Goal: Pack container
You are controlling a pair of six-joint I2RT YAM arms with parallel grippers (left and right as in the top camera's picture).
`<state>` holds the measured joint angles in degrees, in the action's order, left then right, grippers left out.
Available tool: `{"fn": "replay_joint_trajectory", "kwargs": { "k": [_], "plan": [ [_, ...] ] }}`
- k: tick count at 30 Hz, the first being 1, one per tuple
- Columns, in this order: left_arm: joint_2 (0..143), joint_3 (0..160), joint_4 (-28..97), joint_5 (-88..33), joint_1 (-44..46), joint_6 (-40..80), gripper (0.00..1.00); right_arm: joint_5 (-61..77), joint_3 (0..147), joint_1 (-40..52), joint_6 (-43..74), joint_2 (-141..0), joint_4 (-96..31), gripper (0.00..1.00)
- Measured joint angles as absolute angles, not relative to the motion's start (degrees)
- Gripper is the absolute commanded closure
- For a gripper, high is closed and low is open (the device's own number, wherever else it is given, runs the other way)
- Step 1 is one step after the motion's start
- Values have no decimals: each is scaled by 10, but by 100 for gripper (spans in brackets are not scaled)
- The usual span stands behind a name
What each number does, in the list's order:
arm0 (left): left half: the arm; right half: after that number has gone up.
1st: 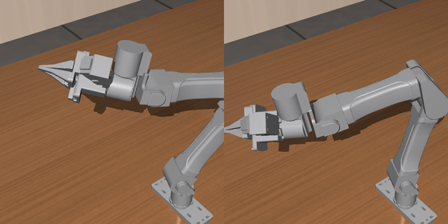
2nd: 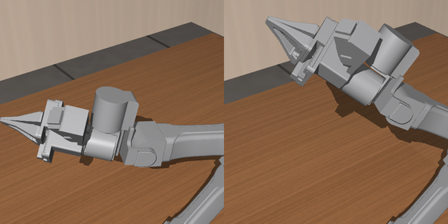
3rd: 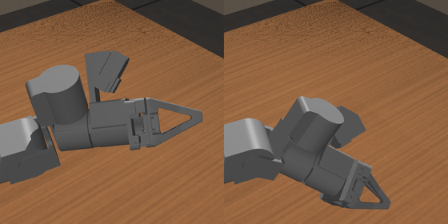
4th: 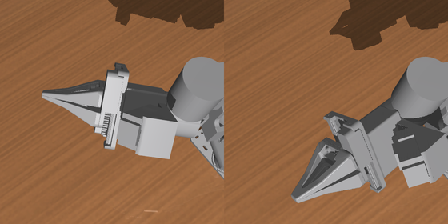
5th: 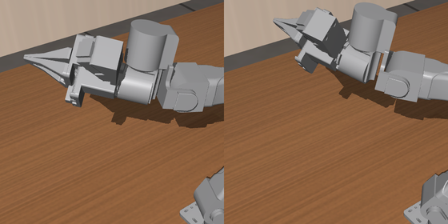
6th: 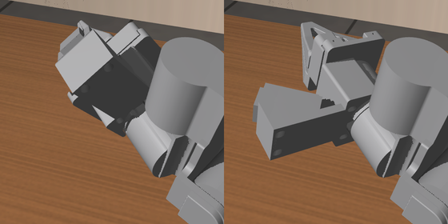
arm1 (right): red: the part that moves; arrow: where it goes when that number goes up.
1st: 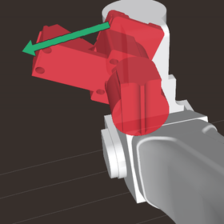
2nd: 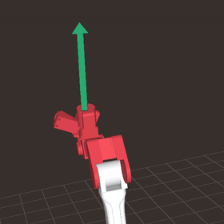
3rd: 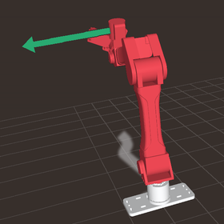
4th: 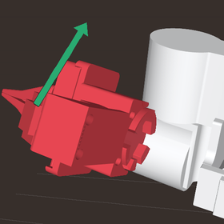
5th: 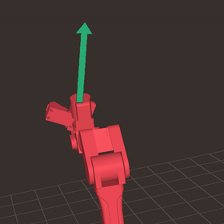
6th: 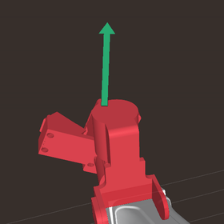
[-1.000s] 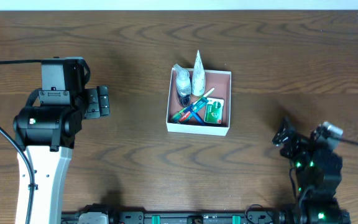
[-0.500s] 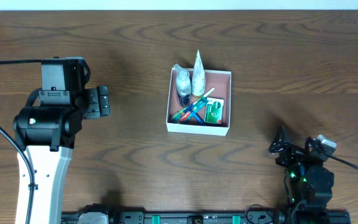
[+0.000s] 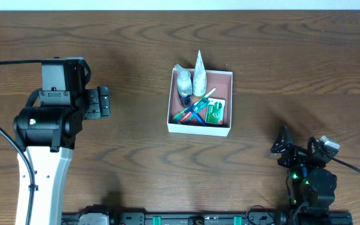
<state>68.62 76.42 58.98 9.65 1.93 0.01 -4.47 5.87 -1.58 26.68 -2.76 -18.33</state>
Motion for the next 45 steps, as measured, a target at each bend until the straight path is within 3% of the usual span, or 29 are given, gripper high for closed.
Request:
{"fn": "replay_joint_trajectory", "kwargs": {
  "k": [14, 19, 24, 34, 45],
  "plan": [
    [683, 764, 590, 96, 19, 0, 2, -45, 59, -16, 267, -28, -183, 1],
    [596, 723, 597, 96, 19, 0, 2, -45, 58, -16, 267, -27, -183, 1],
    [433, 639, 585, 88, 19, 0, 2, -45, 58, -16, 267, -27, -183, 1],
    [213, 318, 416, 45, 19, 0, 2, -45, 58, -16, 267, -27, -182, 1],
    [77, 142, 346, 21, 19, 21, 2, -45, 58, -16, 267, -27, -182, 1]
  ]
}}
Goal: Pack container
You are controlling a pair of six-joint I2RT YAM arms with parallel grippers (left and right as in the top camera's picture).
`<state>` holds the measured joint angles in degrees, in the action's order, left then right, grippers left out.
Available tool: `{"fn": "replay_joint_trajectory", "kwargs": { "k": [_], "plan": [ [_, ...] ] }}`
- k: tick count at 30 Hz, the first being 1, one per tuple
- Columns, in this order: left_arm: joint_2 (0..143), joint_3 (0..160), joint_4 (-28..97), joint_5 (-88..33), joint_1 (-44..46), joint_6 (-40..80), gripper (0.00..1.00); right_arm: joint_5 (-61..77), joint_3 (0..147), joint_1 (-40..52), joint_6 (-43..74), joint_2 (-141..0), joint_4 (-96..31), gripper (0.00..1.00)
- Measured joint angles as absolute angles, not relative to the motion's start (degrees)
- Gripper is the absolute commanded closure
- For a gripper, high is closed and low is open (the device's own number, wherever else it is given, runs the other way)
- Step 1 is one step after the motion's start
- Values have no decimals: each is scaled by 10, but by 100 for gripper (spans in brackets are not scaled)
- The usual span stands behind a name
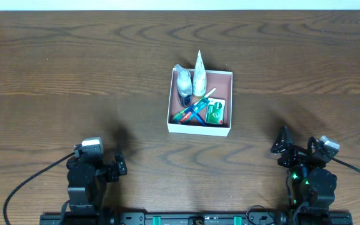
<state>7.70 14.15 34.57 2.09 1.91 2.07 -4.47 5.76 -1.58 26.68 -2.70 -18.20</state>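
A white box with a pinkish floor (227, 81) stands a little right of the table's middle in the overhead view. Inside it lie a clear bottle with a dark cap (184, 84), a white pointed tube (199, 75), crossed toothbrushes (195, 109) and a small green packet (214, 112). My left gripper (117, 167) is folded low at the front left, far from the box and holding nothing I can see. At the front right my right gripper (282, 145) is folded low too. Both sets of fingers are too small to read.
Dark wooden table (74, 62) all around the box. A black rail with green parts (192, 220) runs along the front edge between the two arm bases. Cables trail from both arms (30, 187).
My left arm was raised at the table's left side, gripper pointing towards the box. Now it is folded down at the front left. The right arm and the box's contents are unchanged.
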Motion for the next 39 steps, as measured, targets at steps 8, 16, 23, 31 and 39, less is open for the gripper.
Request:
{"fn": "replay_joint_trajectory", "kwargs": {
  "k": [8, 16, 23, 31, 39],
  "plan": [
    [18, 94, 348, 17, 19, 30, 2, -45, 58, -16, 267, -27, -182, 1],
    [6, 95, 344, 17, 19, 30, 2, -45, 58, -16, 267, -27, -182, 1],
    [6, 95, 344, 17, 19, 30, 2, -45, 58, -16, 267, -27, -182, 1],
    [6, 95, 344, 17, 19, 30, 2, -45, 58, -16, 267, -27, -182, 1],
    [6, 95, 344, 17, 19, 30, 2, -45, 58, -16, 267, -27, -182, 1]
  ]
}}
